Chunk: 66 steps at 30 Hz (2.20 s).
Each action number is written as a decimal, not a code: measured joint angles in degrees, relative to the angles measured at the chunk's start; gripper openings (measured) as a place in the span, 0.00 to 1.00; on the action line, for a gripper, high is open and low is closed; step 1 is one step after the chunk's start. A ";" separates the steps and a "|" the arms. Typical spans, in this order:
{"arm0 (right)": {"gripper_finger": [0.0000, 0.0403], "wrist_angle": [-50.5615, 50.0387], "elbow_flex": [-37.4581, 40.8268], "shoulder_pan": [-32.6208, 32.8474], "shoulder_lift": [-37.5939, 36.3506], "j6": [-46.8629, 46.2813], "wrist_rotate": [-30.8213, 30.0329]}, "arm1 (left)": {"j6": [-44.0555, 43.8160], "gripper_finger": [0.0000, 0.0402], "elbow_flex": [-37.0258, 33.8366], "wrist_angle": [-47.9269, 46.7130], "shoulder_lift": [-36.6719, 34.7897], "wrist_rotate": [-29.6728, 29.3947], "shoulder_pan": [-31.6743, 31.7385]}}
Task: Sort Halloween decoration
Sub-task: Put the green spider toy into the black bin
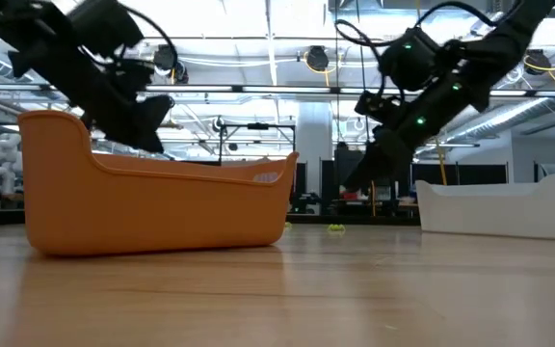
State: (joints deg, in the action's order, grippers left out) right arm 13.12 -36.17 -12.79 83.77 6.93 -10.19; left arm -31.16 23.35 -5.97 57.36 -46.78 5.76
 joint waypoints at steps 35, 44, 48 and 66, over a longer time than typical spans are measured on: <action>0.17 -24.09 -19.33 -7.33 20.96 -0.69 6.48 | 3.17 0.19 0.02 35.18 18.40 -7.80 -29.90; 0.01 -25.40 -19.02 -7.20 18.83 0.74 7.69 | 3.45 0.19 0.02 37.34 19.50 -7.62 -29.90; 0.01 -28.17 -18.70 -6.67 15.08 0.87 11.76 | 3.39 0.19 0.02 37.28 19.50 -7.46 -29.90; 0.00 -35.90 -18.88 4.37 -8.93 -2.50 22.70 | 3.96 0.19 0.04 40.67 19.47 -3.22 -31.41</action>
State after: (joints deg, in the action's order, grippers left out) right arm -22.78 -55.05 -8.43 74.84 4.42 12.51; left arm -27.20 23.39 34.70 76.84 -50.01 -25.65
